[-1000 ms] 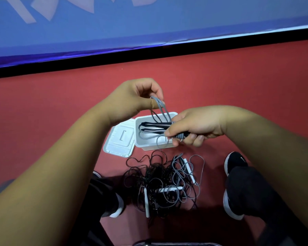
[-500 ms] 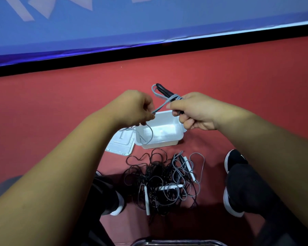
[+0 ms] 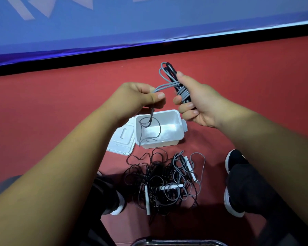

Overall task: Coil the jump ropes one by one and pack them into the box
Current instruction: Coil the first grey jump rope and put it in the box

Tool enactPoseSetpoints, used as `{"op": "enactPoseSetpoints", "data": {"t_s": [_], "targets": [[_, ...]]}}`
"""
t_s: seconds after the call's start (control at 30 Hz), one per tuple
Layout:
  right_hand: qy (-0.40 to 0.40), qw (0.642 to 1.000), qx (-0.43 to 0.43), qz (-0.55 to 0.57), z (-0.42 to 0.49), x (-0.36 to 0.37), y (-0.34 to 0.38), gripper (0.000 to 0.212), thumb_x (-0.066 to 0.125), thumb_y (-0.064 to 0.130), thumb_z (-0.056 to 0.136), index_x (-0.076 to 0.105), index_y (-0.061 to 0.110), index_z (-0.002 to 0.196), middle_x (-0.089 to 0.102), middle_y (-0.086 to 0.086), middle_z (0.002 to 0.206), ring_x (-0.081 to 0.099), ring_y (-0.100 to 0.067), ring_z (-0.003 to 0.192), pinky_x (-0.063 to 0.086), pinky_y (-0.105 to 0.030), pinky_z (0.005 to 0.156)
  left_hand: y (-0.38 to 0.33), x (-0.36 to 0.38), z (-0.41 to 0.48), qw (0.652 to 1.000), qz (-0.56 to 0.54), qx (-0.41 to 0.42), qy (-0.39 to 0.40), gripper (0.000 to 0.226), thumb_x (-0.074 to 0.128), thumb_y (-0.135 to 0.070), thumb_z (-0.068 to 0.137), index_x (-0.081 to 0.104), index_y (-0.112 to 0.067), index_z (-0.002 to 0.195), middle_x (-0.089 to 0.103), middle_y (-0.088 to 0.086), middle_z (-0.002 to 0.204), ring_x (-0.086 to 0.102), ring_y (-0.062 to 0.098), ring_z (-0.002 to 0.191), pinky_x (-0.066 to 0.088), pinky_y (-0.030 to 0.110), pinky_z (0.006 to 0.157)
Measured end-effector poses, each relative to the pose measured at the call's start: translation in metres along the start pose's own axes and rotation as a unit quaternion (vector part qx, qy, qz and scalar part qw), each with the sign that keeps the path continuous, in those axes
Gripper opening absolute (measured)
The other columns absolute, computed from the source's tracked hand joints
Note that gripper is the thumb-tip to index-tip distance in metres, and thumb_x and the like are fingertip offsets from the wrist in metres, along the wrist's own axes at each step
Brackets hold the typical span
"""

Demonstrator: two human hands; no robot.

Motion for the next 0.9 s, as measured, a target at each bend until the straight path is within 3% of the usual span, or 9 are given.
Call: {"op": "enactPoseSetpoints", "data": {"t_s": [0.07, 0.17, 0.27, 0.4, 0.5, 0.63, 0.7, 0.77, 0.9], "targets": [[-0.008, 1.0, -0.009, -0.011, -0.001, -0.001, 0.003, 0.047, 0.067, 0.064, 0.096, 0.052, 0.02, 0.103, 0.051, 0.002, 0.072, 0.024, -0.009, 0.05, 0.016, -0.021, 0.038, -0.006, 0.003, 0.0, 0.999, -0.03, 0.016, 0.016, 0.02, 0.075, -0.024, 0.093, 0.077, -0.004, 0.098, 0.076, 0.012, 0.088, 0.07, 0.02, 0.08, 0.057, 0.038, 0.092], [-0.025, 0.999, -0.022, -0.027, -0.004, -0.005, 0.009, 0.046, 0.067, 0.062, 0.097, 0.053, 0.019, 0.101, 0.052, 0.001, 0.073, 0.025, -0.01, 0.05, 0.015, -0.021, 0.041, -0.01, 0.005, 0.002, 0.998, -0.052, 0.026, 0.02, 0.036, 0.061, -0.041, 0.104, 0.078, -0.009, 0.104, 0.058, 0.001, 0.073, 0.049, 0.014, 0.065, 0.05, 0.034, 0.077], [-0.03, 0.999, -0.026, -0.028, -0.004, -0.006, 0.012, 0.045, 0.067, 0.061, 0.097, 0.054, 0.019, 0.1, 0.052, 0.0, 0.073, 0.026, -0.01, 0.049, 0.015, -0.021, 0.043, -0.011, 0.004, 0.003, 0.998, -0.038, 0.039, 0.02, 0.037, 0.056, -0.036, 0.108, 0.078, -0.006, 0.111, 0.051, 0.0, 0.072, 0.045, 0.014, 0.067, 0.048, 0.035, 0.076], [-0.004, 1.0, -0.01, 0.006, -0.007, -0.002, 0.015, 0.035, 0.065, 0.055, 0.099, 0.053, 0.021, 0.101, 0.051, 0.002, 0.072, 0.023, -0.008, 0.049, 0.015, -0.02, 0.039, -0.005, 0.0, 0.003, 0.992, 0.109, 0.056, 0.039, 0.016, 0.07, -0.022, 0.1, 0.082, -0.023, 0.111, 0.07, 0.005, 0.084, 0.061, 0.017, 0.083, 0.057, 0.045, 0.096], [0.041, 0.999, 0.011, 0.02, -0.01, 0.008, 0.013, 0.03, 0.063, 0.05, 0.1, 0.049, 0.024, 0.104, 0.05, 0.003, 0.074, 0.02, -0.006, 0.048, 0.014, -0.018, 0.035, -0.002, -0.009, 0.008, 0.976, 0.211, 0.054, 0.002, 0.02, 0.079, -0.02, 0.093, 0.083, -0.03, 0.11, 0.076, -0.004, 0.083, 0.058, 0.01, 0.073, 0.059, 0.043, 0.086], [0.073, 0.997, 0.035, 0.01, -0.016, 0.021, 0.007, 0.024, 0.06, 0.043, 0.1, 0.048, 0.022, 0.103, 0.049, 0.004, 0.075, 0.019, -0.006, 0.048, 0.014, -0.017, 0.033, -0.005, -0.007, 0.009, 0.937, 0.344, 0.06, -0.01, 0.006, 0.079, -0.027, 0.093, 0.082, -0.022, 0.093, 0.075, -0.002, 0.072, 0.064, 0.002, 0.057, 0.054, 0.026, 0.065], [0.07, 0.997, 0.03, 0.004, -0.017, 0.022, 0.007, 0.024, 0.061, 0.041, 0.1, 0.05, 0.02, 0.106, 0.052, 0.002, 0.079, 0.02, -0.006, 0.049, 0.015, -0.017, 0.032, 0.0, -0.004, 0.009, 0.931, 0.362, 0.037, -0.001, 0.025, 0.067, -0.032, 0.102, 0.075, -0.012, 0.09, 0.072, 0.01, 0.075, 0.073, 0.011, 0.058, 0.06, 0.031, 0.062], [0.059, 0.998, 0.022, 0.008, -0.016, 0.02, 0.008, 0.026, 0.063, 0.039, 0.1, 0.052, 0.016, 0.106, 0.056, -0.001, 0.086, 0.022, -0.006, 0.049, 0.017, -0.017, 0.031, 0.006, -0.001, 0.008, 0.947, 0.322, -0.002, 0.005, 0.036, 0.057, -0.035, 0.108, 0.071, -0.005, 0.093, 0.066, 0.018, 0.078, 0.075, 0.026, 0.058, 0.064, 0.042, 0.06], [0.044, 0.999, 0.001, 0.027, -0.016, 0.018, 0.012, 0.02, 0.061, 0.034, 0.101, 0.053, 0.016, 0.104, 0.057, -0.003, 0.086, 0.028, -0.006, 0.048, 0.021, -0.017, 0.031, 0.012, 0.003, 0.007, 0.967, 0.25, -0.044, 0.019, 0.044, 0.052, -0.036, 0.11, 0.067, 0.002, 0.095, 0.058, 0.012, 0.079, 0.076, 0.035, 0.065, 0.065, 0.046, 0.06]]}}
Point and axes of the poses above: each hand's wrist, its own z-axis towards the middle knuckle, its own x-axis out of the palm, y = z × x, the point moved 8 cm from there along z, towards the middle knuckle
